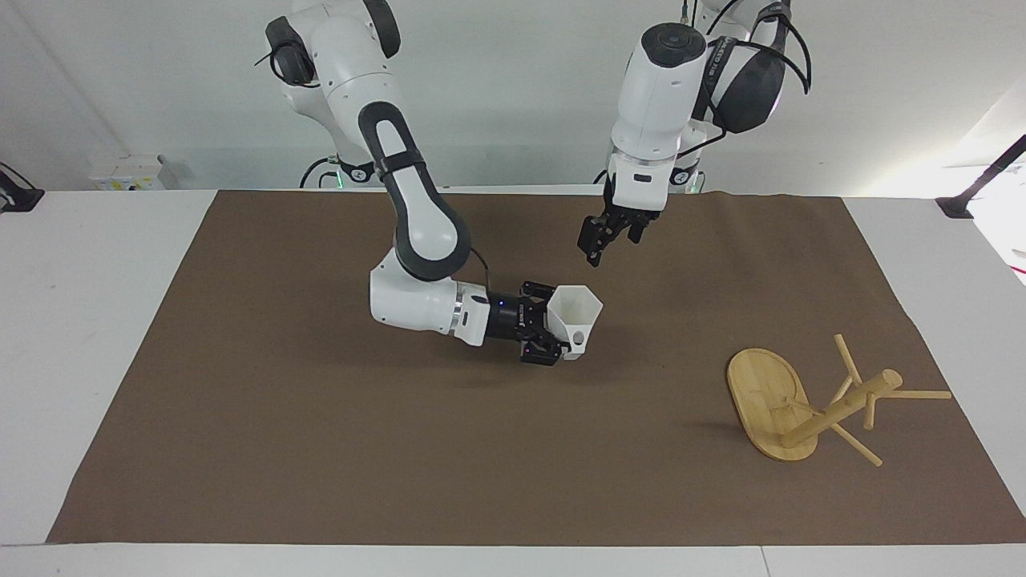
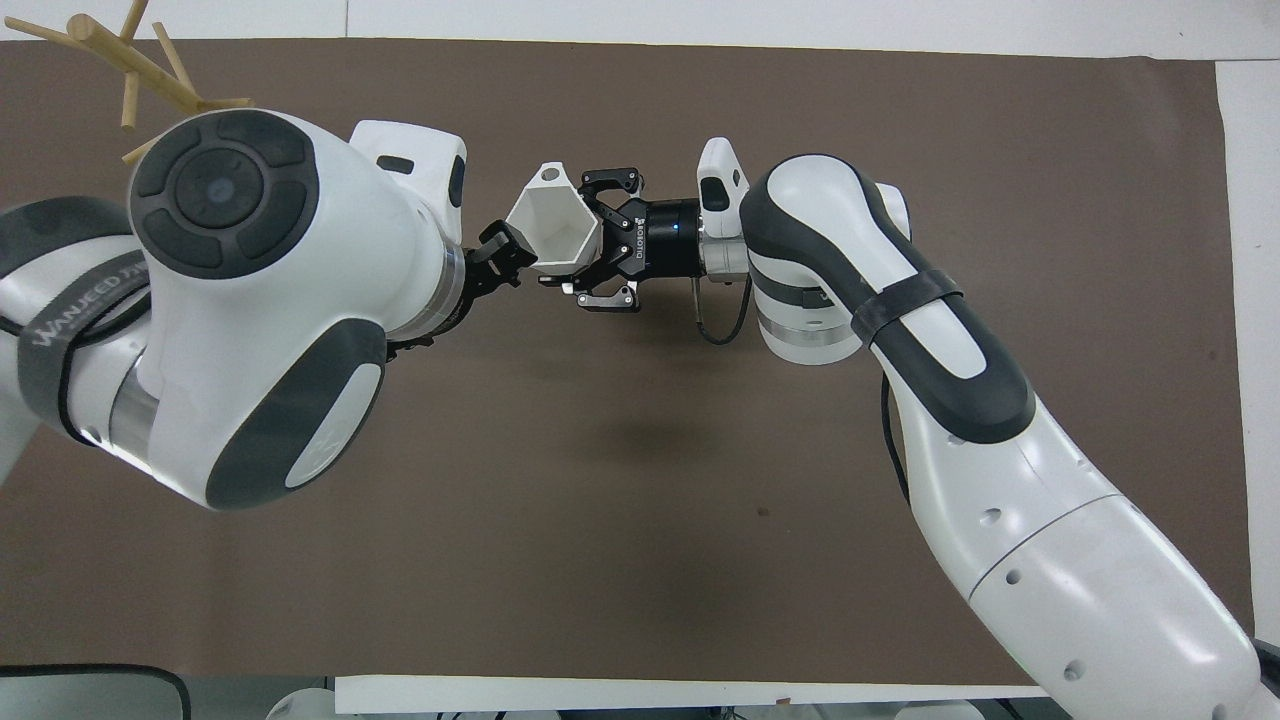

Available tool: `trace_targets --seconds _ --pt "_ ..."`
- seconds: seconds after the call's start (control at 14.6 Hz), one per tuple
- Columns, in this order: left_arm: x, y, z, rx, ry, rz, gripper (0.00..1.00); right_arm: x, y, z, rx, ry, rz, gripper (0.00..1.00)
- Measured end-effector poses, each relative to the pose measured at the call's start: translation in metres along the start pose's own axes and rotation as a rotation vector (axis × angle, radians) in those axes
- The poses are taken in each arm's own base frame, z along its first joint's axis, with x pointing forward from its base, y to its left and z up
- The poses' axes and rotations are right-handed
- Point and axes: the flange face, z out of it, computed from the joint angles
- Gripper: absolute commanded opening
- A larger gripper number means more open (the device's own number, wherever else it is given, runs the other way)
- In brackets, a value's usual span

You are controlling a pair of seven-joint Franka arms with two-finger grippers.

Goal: Hang cup on rack
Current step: 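Grasp the cup with the left gripper from the right gripper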

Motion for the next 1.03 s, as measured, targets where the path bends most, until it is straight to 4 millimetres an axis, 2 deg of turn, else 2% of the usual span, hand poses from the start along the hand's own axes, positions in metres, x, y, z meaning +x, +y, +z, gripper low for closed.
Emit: trace_targets --seconds 0.34,0.69,1.03 --pt "0.007 0.010 0.009 -0.042 0.014 -0.007 0.92 0.007 0.001 -0.003 -0.008 0.001 -0.009 0.19" --pt "0.018 0.020 0.013 -0.073 0.021 -0.016 0.83 0.007 -0.002 0.002 -0.012 -0.008 -0.012 0.19" --pt "0.024 0.029 0.026 -0.088 0.020 -0.018 0.39 0.008 -0.002 0.003 -0.013 -0.011 -0.013 0.19"
